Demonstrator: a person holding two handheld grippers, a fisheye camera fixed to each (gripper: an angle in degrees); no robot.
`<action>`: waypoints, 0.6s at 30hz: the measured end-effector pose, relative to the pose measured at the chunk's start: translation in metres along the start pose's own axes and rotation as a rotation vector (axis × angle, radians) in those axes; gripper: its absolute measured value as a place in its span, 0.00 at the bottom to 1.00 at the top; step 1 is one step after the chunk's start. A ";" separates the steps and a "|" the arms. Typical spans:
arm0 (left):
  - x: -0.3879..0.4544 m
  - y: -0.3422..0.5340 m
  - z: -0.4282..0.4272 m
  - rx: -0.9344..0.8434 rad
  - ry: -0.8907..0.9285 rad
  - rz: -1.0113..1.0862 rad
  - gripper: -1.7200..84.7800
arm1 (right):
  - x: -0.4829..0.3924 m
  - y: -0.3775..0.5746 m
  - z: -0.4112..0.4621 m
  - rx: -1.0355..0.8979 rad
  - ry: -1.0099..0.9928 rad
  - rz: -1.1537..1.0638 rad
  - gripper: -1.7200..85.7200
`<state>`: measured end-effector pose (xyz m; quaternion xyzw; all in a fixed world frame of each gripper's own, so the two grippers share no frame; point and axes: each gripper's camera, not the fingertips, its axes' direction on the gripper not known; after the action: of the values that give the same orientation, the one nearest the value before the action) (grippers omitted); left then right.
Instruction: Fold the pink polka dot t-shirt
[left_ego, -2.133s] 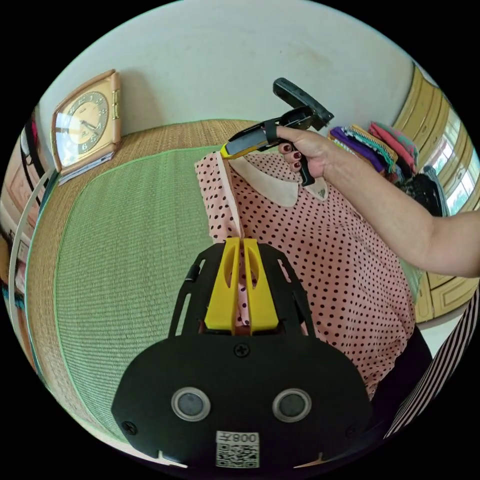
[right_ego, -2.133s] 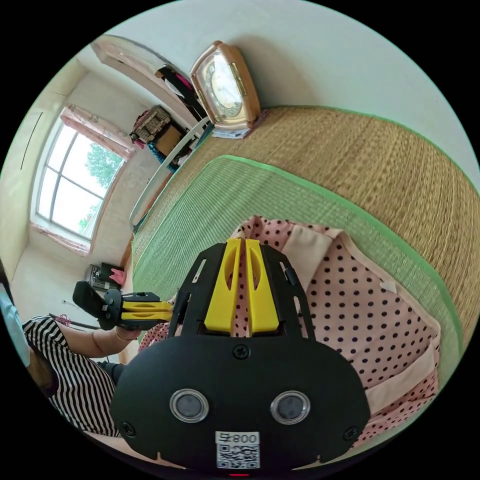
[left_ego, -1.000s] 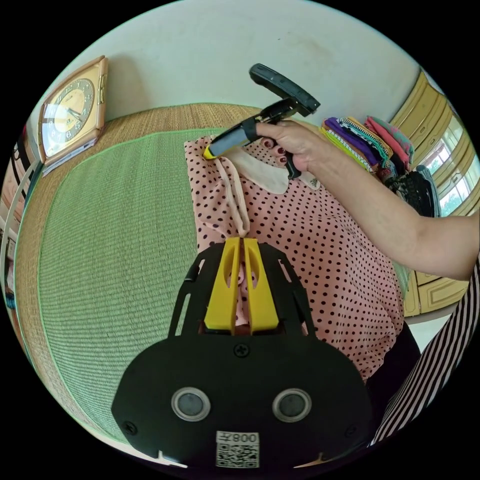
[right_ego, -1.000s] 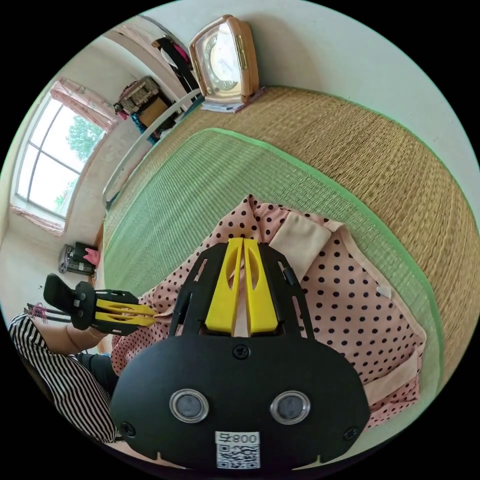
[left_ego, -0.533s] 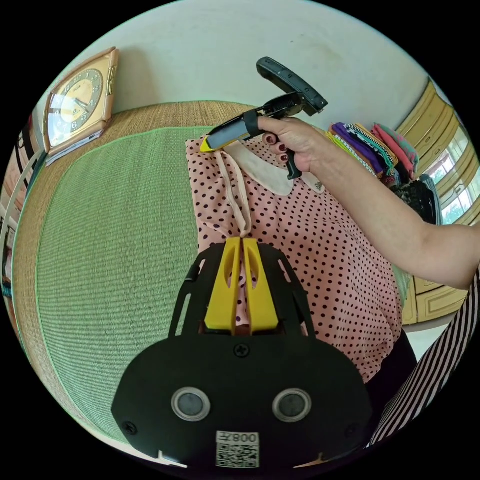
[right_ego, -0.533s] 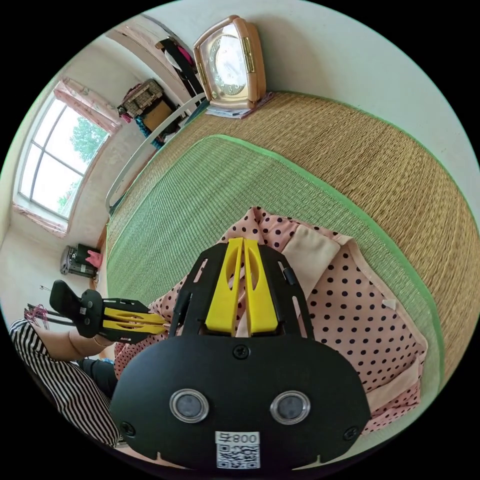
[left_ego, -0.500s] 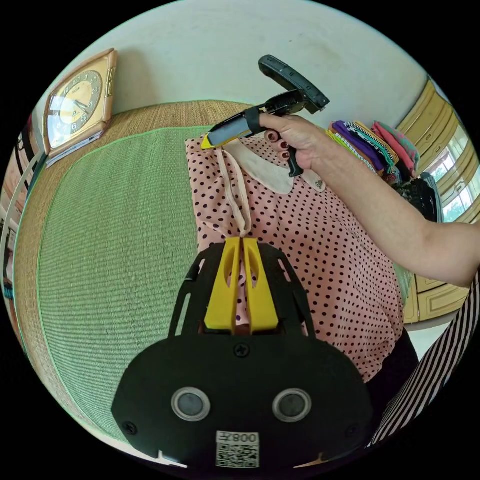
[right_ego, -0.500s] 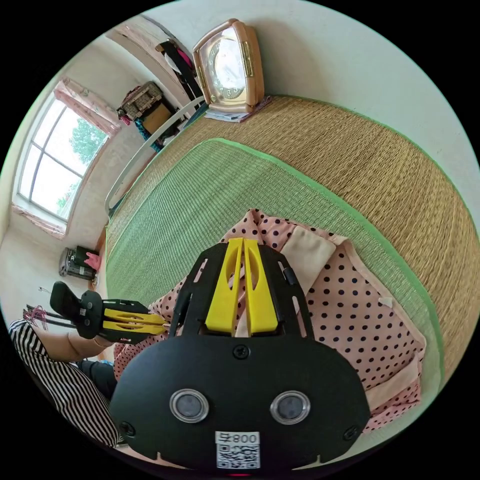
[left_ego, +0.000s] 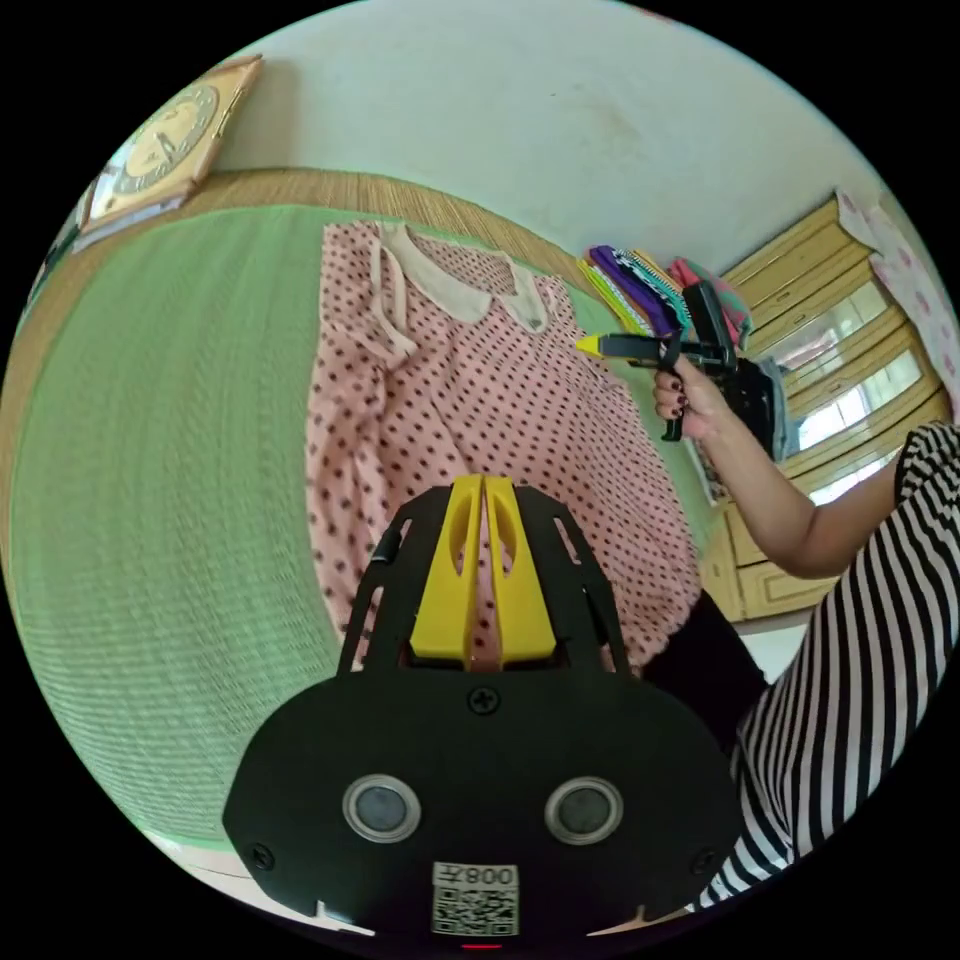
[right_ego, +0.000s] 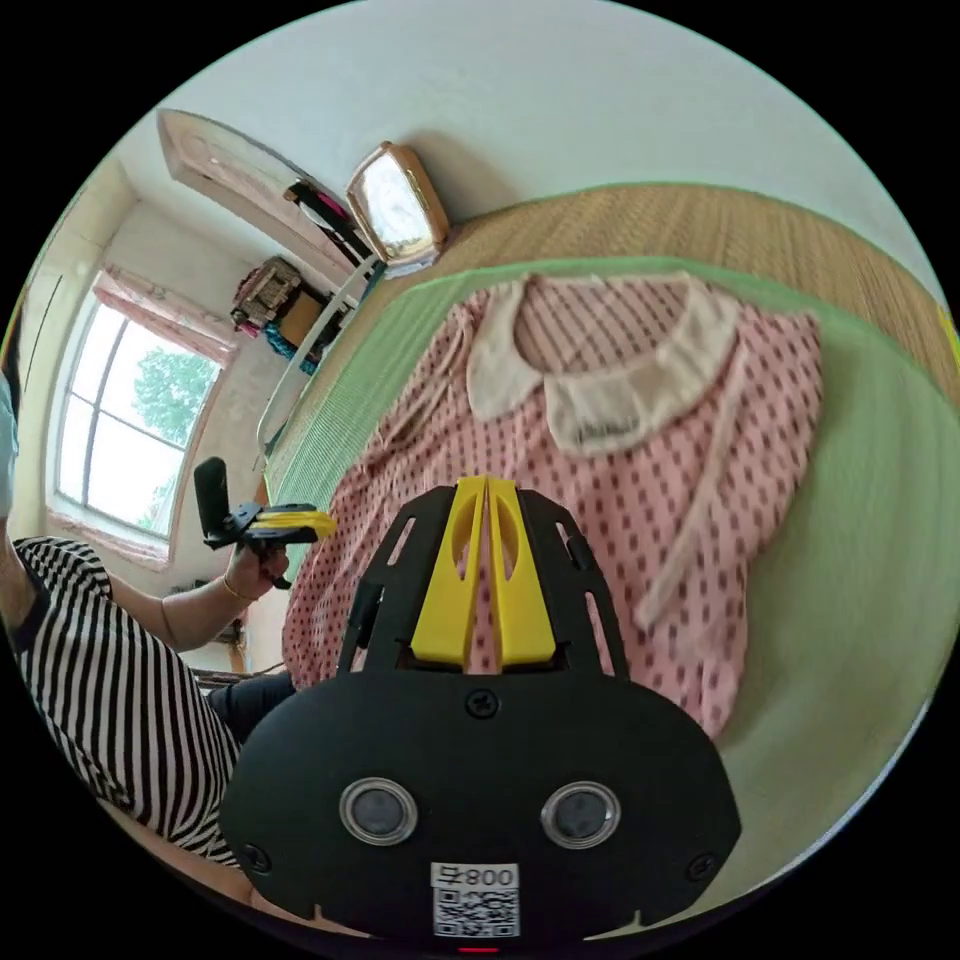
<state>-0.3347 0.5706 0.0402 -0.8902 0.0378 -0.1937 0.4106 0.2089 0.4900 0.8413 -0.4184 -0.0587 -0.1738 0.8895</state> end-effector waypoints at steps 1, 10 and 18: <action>-0.001 0.005 0.000 -0.013 0.036 -0.008 0.02 | 0.002 0.017 -0.004 -0.015 0.004 0.029 0.02; -0.027 0.081 -0.038 -0.009 0.293 -0.226 0.03 | 0.000 0.258 -0.080 0.072 -0.045 0.388 0.02; -0.100 0.187 -0.066 0.079 0.293 -0.526 0.08 | -0.004 0.429 -0.126 0.234 -0.008 0.530 0.02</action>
<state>-0.4343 0.4220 -0.0915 -0.8153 -0.1427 -0.4210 0.3710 0.3536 0.6475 0.4482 -0.3144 0.0294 0.0744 0.9459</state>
